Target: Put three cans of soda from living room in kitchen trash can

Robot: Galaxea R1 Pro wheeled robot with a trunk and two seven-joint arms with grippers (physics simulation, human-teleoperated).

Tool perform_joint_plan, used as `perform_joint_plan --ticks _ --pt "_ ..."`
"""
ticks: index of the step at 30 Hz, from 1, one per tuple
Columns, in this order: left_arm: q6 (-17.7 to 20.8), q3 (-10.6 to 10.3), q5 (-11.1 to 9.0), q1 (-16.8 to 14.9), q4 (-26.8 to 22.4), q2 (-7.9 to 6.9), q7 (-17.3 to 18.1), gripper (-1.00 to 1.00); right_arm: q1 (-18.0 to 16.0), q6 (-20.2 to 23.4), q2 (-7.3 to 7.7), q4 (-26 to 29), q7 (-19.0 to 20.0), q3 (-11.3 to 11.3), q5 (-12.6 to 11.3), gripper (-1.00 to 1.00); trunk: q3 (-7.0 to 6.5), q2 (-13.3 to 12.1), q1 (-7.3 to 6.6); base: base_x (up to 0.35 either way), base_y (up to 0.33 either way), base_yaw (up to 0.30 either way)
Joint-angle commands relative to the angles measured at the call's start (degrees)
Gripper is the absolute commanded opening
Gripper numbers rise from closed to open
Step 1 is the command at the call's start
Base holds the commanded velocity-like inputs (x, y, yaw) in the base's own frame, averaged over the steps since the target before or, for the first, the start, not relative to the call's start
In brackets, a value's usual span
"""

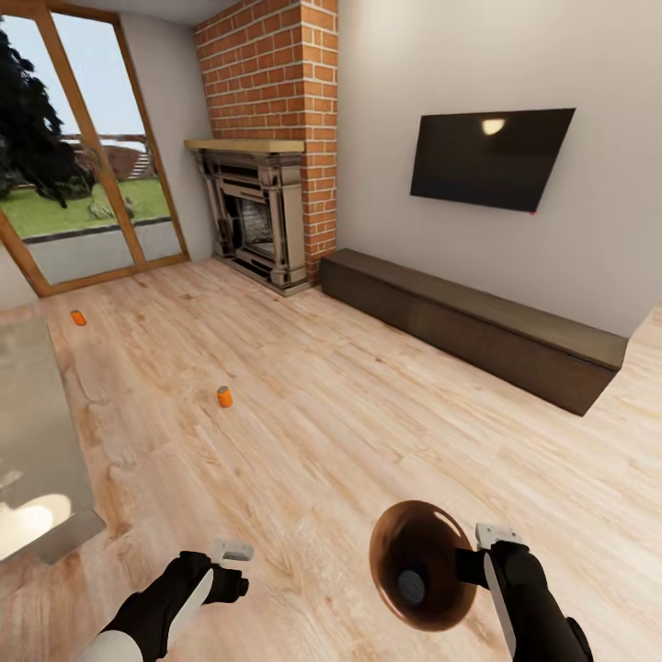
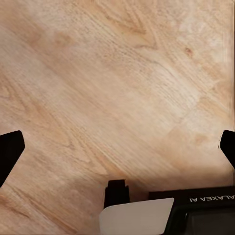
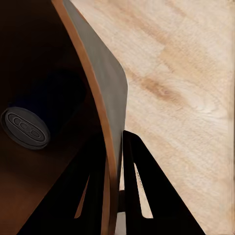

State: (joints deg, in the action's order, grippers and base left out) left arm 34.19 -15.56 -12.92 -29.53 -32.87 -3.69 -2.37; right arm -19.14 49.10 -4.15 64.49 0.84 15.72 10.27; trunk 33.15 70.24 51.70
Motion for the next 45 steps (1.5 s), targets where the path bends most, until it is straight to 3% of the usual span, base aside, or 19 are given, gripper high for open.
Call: perform_joint_plan --ticks 1,13,27,45 --pt "0.0 0.0 0.0 0.0 0.0 0.0 0.0 1.0 -0.02 -0.02 -0.02 0.02 0.22 0.0 -0.8 -1.0 0.01 0.0 0.0 0.144 -0.314 0.224" --pt "-0.98 0.0 -0.01 0.0 0.07 0.0 0.0 1.0 -0.02 -0.03 -0.06 0.02 0.21 -0.06 -0.74 -1.0 0.32 0.0 0.0 0.22 -0.241 0.223" --pt "-1.32 0.0 0.0 0.0 0.09 0.0 0.0 1.0 -0.02 -0.05 -0.06 0.02 0.21 -0.25 -0.73 -1.0 0.38 0.0 0.0 0.287 -0.197 0.062" --pt "-1.37 0.0 0.0 0.0 0.09 0.0 0.0 1.0 -0.02 0.03 -0.07 -0.06 -0.06 -1.22 -0.69 -1.0 0.79 0.0 0.0 0.29 -0.215 0.245"
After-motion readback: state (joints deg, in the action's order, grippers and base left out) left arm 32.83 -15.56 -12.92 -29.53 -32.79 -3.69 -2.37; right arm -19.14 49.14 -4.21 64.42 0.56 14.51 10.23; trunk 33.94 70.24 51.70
